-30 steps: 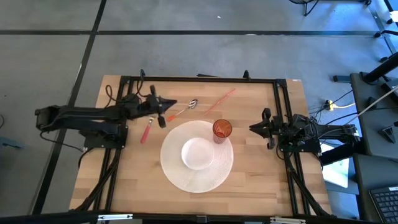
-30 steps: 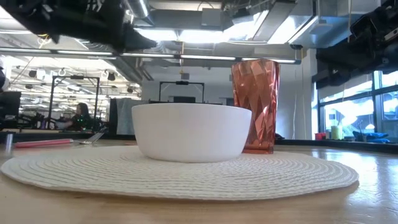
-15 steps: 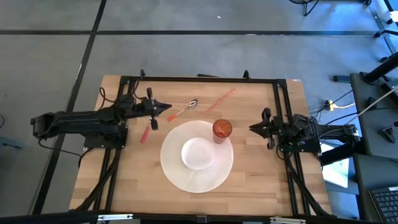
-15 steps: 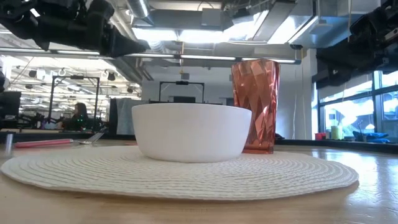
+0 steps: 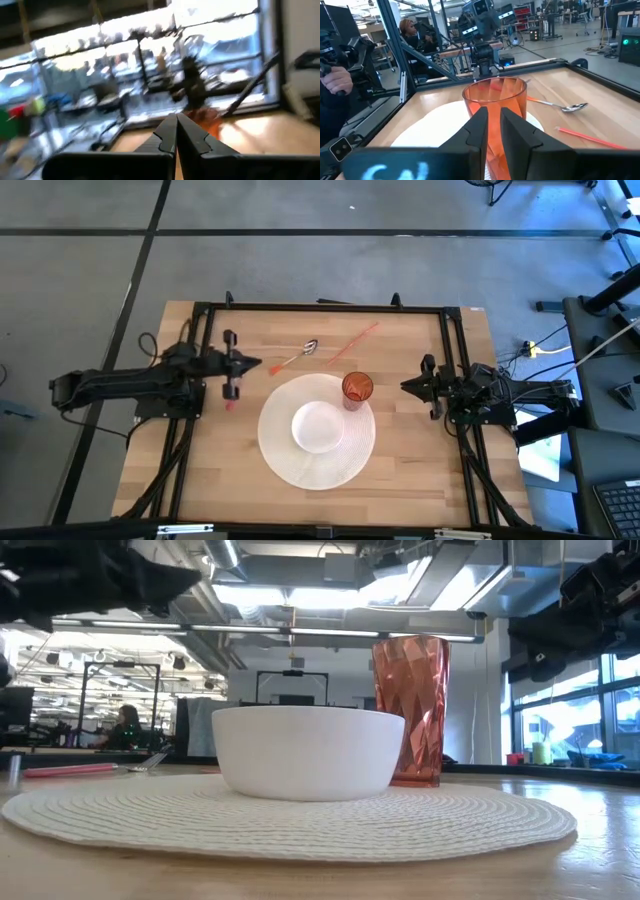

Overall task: Pick & Place Utensil
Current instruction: Adjust the brown cup on the mat

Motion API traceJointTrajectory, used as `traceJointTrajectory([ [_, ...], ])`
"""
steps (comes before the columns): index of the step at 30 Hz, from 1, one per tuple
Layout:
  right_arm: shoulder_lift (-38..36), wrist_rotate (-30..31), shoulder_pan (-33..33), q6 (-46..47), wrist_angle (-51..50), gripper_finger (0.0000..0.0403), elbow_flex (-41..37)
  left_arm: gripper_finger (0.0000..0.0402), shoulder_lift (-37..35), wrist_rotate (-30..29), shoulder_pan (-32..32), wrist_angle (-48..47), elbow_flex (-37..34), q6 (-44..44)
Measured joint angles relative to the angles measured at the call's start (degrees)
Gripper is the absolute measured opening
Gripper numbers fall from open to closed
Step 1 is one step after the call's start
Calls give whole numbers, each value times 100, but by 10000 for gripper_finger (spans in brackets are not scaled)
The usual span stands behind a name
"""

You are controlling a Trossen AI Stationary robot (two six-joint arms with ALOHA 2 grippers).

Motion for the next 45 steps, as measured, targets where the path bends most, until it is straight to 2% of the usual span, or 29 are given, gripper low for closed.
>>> traceJointTrajectory([
  [4, 0, 24, 0, 0, 2, 52, 0, 1, -580, -171, 101, -251, -168, -199],
  [10, 0, 15, 0, -2, 2, 52, 0, 1, -1014, -170, 256, -1094, -172, -296],
  [15, 0, 4, 0, -22, 0, 52, 0, 3, -1091, -232, 278, -1016, -172, -285],
  [23, 21, 67, 0, 19, 11, 41, 0, 3, -1089, -694, 278, -975, -172, -184],
  [27, 162, 404, 0, 23, 88, 7, 0, 5, -1086, -948, 278, -973, -172, -174],
  [31, 296, 778, 0, 43, 259, 13, 0, 3, -1086, -978, 278, -975, -172, -175],
  [33, 401, 658, -1, 76, 435, 15, 77, 1, -1086, -980, 278, -973, -172, -177],
  [38, 1301, 263, 2, -37, 214, 6, 1113, 4, -1086, -1009, 278, -823, -169, -173],
  [42, 2644, 215, 2, -508, -649, 5, 2360, 5, -1084, -1085, 278, -798, -167, -173],
  [45, 3739, 237, 2, -731, -1517, 22, 3443, 2, -1086, -1079, 278, -845, -167, -175],
])
